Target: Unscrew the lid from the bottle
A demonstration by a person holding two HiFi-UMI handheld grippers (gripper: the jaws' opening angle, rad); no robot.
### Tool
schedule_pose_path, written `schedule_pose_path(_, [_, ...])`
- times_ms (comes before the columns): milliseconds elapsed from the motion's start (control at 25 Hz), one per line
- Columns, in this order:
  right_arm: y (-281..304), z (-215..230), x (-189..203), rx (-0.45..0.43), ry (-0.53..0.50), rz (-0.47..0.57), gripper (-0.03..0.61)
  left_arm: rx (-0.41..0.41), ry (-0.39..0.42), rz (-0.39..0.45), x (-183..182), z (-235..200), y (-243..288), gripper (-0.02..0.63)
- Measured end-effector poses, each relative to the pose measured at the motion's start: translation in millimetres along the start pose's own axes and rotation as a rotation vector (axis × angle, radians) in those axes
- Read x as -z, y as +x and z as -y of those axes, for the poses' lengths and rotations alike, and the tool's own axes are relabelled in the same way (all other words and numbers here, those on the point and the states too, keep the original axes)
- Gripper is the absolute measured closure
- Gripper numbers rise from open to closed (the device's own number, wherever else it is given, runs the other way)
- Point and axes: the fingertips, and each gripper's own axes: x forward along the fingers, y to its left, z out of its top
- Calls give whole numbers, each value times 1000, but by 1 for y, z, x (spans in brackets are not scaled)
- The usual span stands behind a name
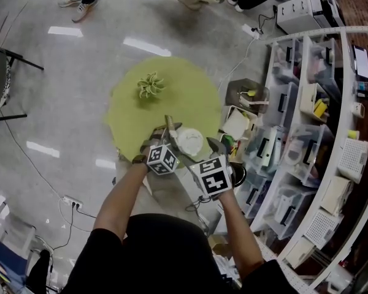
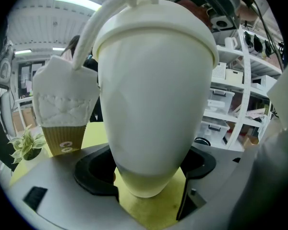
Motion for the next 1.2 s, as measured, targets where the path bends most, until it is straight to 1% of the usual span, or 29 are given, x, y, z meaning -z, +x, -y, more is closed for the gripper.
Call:
schedule_pose_path(80, [-2, 3, -3, 17, 117, 32, 197, 0, 0, 1, 0, 0, 0, 215])
schedule_pose_path(160, [0, 5, -5, 38, 170, 45, 206, 0, -2, 1, 1, 0, 0, 215])
schedule_pose_path(320, [6, 3, -6, 46, 162, 32, 206, 0, -3, -2, 0, 0, 0, 215])
schedule_pose_path(400, [8, 5, -7, 54, 142, 26, 209, 1, -4, -1, 0, 0, 0, 215])
schedule_pose_path(440, [9, 6, -8, 59, 127, 23, 215, 1, -5, -1, 0, 0, 1, 215])
schedule_pose_path(520, [10, 4, -8, 62, 93, 19, 250, 1, -6, -1, 1, 0, 1, 215])
schedule_pose_path(720, [11, 1, -7, 37, -31, -12, 255, 2, -4, 0, 2, 0, 1, 215])
schedule_pose_path(1200, [11, -6, -8, -60, -439, -88, 255, 6, -5, -4, 1, -1, 0, 215])
